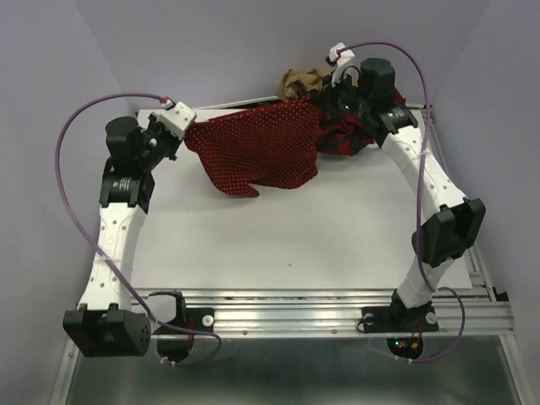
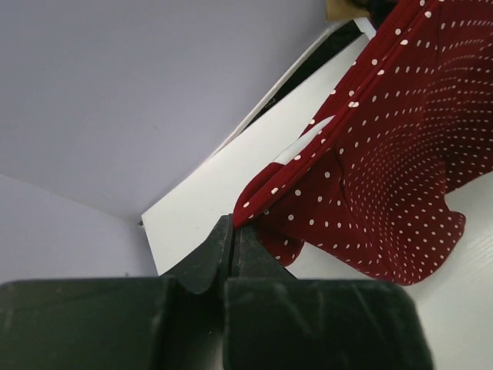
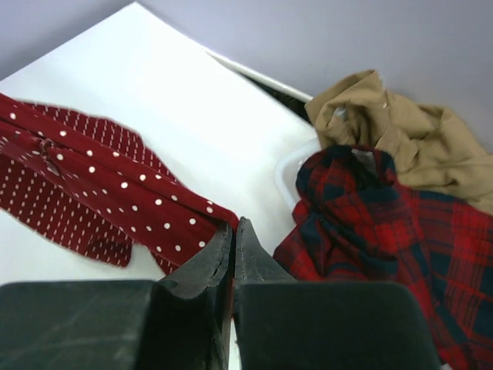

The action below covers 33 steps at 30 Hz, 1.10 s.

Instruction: Fold and stack the skirts

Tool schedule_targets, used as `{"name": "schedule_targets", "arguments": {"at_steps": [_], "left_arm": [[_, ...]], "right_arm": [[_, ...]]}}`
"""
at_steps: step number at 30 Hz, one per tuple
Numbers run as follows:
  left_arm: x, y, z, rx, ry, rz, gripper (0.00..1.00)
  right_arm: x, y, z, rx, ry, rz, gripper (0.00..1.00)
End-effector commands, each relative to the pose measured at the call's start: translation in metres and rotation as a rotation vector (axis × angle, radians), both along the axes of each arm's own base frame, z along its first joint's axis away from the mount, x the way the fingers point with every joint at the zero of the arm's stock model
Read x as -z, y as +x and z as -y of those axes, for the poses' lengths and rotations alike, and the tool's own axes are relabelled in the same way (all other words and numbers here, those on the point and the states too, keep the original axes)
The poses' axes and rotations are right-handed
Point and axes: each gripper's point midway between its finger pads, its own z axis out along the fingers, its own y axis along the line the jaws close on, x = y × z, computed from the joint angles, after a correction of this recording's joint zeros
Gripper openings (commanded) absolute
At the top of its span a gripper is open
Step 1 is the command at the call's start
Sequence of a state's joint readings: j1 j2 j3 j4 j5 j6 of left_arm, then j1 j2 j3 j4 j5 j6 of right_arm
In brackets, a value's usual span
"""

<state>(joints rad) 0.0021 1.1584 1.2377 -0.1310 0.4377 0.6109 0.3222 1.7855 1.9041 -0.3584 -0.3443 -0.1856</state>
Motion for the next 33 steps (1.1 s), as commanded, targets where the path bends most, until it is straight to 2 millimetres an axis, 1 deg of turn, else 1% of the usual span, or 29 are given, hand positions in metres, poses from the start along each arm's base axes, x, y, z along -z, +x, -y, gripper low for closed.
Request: {"name": "schedule_targets", "arguments": {"at_steps": [1,2,3,4,6,7,8,10,12,13,14,15,16,17,18,19,21,22,23,24,25,26,27,28,29,30,31,32,33], "left_arm": [[-0.027,-0.040,-0.026,-0.082,0.128,0.126,0.00],[-0.032,-0.052,-0.029,-0.102,0.125,0.152,0.00],[-0.035,-0.058,-0.030,-0.116,0.116,0.164,0.00],[-0.044,-0.067,-0.032,-0.139,0.079,0.191,0.00],[-0.055,-0.076,-0.039,-0.195,0.043,0.211,0.00],[-0.065,-0.082,-0.042,-0.216,0.022,0.233,0.00],[-0.068,-0.085,-0.045,-0.249,-0.016,0.233,0.00],[-0.073,-0.087,-0.048,-0.270,-0.042,0.235,0.00],[-0.063,-0.084,-0.046,-0.259,-0.036,0.195,0.00],[-0.058,-0.080,-0.046,-0.259,-0.034,0.176,0.00],[-0.044,-0.071,-0.047,-0.261,-0.030,0.134,0.00],[-0.038,-0.066,-0.048,-0.269,-0.029,0.114,0.00],[-0.031,-0.059,-0.050,-0.281,-0.037,0.089,0.00],[-0.021,-0.046,-0.053,-0.304,-0.046,0.054,0.00],[-0.019,-0.038,-0.056,-0.316,-0.043,0.045,0.00],[-0.015,-0.022,-0.058,-0.332,-0.054,0.027,0.00],[-0.015,-0.006,-0.064,-0.366,-0.051,0.021,0.00],[-0.020,0.003,-0.067,-0.380,-0.057,0.036,0.00],[-0.029,0.017,-0.070,-0.392,-0.060,0.050,0.00],[-0.038,0.023,-0.075,-0.424,-0.061,0.074,0.00],[-0.047,0.029,-0.080,-0.445,-0.066,0.097,0.00],[-0.070,0.037,-0.094,-0.506,-0.070,0.161,0.00],[-0.083,0.040,-0.103,-0.546,-0.077,0.193,0.00],[-0.110,0.042,-0.116,-0.584,-0.094,0.260,0.00],[-0.121,0.043,-0.117,-0.587,-0.099,0.282,0.00],[-0.133,0.041,-0.128,-0.610,-0.108,0.307,0.00],[-0.142,0.038,-0.132,-0.616,-0.110,0.328,0.00],[-0.159,0.030,-0.138,-0.623,-0.111,0.369,0.00],[-0.165,0.024,-0.140,-0.624,-0.093,0.388,0.00]], "right_arm": [[-0.058,-0.018,0.039,0.109,0.023,0.167,0.01],[-0.062,-0.027,0.042,0.112,0.031,0.179,0.01],[-0.065,-0.030,0.044,0.118,0.034,0.184,0.01],[-0.068,-0.035,0.045,0.122,0.045,0.186,0.01],[-0.083,-0.044,0.049,0.133,0.060,0.209,0.01],[-0.086,-0.047,0.049,0.130,0.065,0.212,0.01],[-0.096,-0.052,0.049,0.118,0.072,0.232,0.01],[-0.101,-0.054,0.047,0.103,0.075,0.236,0.01],[-0.104,-0.051,0.045,0.100,0.078,0.233,0.01],[-0.093,-0.041,0.042,0.098,0.067,0.211,0.01],[-0.090,-0.035,0.040,0.098,0.067,0.210,0.01],[-0.086,-0.030,0.037,0.090,0.066,0.205,0.01],[-0.076,-0.014,0.032,0.090,0.068,0.189,0.01],[-0.071,-0.004,0.029,0.092,0.069,0.179,0.01],[-0.065,0.007,0.026,0.094,0.071,0.167,0.01],[-0.060,0.027,0.019,0.098,0.085,0.155,0.01],[-0.058,0.049,0.013,0.101,0.097,0.155,0.01],[-0.057,0.058,0.009,0.101,0.115,0.144,0.01],[-0.093,0.060,0.007,0.098,0.153,0.218,0.01],[-0.071,0.082,-0.001,0.094,0.152,0.187,0.01],[-0.077,0.088,-0.003,0.097,0.167,0.204,0.01],[-0.090,0.098,-0.004,0.102,0.197,0.250,0.01],[-0.099,0.099,-0.004,0.107,0.217,0.276,0.01],[-0.117,0.100,-0.004,0.112,0.259,0.329,0.01],[-0.128,0.097,-0.003,0.114,0.284,0.361,0.01],[-0.133,0.091,-0.002,0.111,0.299,0.369,0.01],[-0.141,0.086,0.000,0.108,0.311,0.396,0.01],[-0.160,0.078,0.000,0.097,0.372,0.439,0.01],[-0.150,0.076,-0.003,0.080,0.374,0.414,0.01]]}}
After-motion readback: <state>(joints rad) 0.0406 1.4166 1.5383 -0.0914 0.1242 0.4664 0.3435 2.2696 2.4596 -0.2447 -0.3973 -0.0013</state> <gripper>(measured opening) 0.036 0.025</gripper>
